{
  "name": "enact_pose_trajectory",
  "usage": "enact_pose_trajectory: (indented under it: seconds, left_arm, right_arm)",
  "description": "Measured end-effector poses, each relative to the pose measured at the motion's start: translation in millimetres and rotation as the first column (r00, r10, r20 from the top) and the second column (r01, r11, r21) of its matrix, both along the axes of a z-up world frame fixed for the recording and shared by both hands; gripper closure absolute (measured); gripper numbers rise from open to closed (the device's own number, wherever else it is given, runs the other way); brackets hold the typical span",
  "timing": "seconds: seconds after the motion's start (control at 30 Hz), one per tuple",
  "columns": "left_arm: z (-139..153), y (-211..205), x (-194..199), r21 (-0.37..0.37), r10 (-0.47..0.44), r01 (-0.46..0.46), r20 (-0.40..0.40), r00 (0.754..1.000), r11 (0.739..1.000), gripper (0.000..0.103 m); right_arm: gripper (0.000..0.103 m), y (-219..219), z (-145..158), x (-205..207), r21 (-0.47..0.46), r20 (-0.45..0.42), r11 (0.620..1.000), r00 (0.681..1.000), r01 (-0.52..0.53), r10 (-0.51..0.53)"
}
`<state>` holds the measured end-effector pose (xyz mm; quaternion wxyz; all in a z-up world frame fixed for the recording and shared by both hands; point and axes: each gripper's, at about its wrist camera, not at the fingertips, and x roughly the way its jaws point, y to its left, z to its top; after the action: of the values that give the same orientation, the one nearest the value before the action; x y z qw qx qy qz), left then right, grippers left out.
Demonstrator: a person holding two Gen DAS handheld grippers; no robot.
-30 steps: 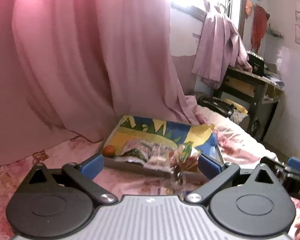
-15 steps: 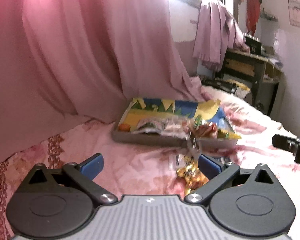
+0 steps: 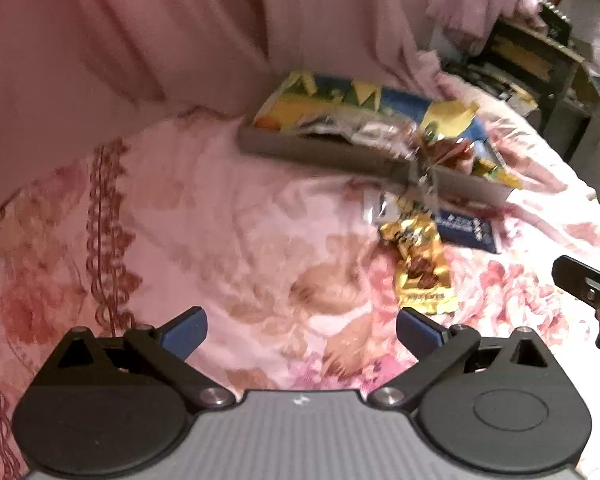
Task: Organize snacks
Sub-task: 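Move both tools back over the gold pouch and blue stick packet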
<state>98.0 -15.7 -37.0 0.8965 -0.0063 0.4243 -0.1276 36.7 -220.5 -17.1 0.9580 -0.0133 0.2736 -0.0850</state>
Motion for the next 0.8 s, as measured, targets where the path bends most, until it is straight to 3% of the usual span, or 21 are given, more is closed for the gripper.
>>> enact_pose_trajectory:
  seconds: [0.27, 0.53, 0.8]
  left_arm:
    - [-9.1, 7.2, 6.3, -0.021, 0.048, -0.050, -0.082, 0.995, 0.999, 0.000]
    - [-6.7, 3.1, 5.9, -0.008, 0.036, -0.037, -0.070, 0.997, 0.999, 0.000]
    - [1.0, -1.4, 3.6, 0.016, 0.029, -0.029, 0.002, 1.000, 0.999, 0.000]
  right_arm:
    - [0.001, -4.8, -4.2, 3.7, 0.005, -0.039, 1.000, 0.999, 0.012, -0.012]
    - [0.001, -9.2, -10.7, 10.3, 0.029, -0.086, 0.999, 0.996, 0.017, -0.015]
    - [0.001, -18.2, -16.6, 16.8, 0.076, -0.145, 0.997, 0.989, 0.031, -0.019]
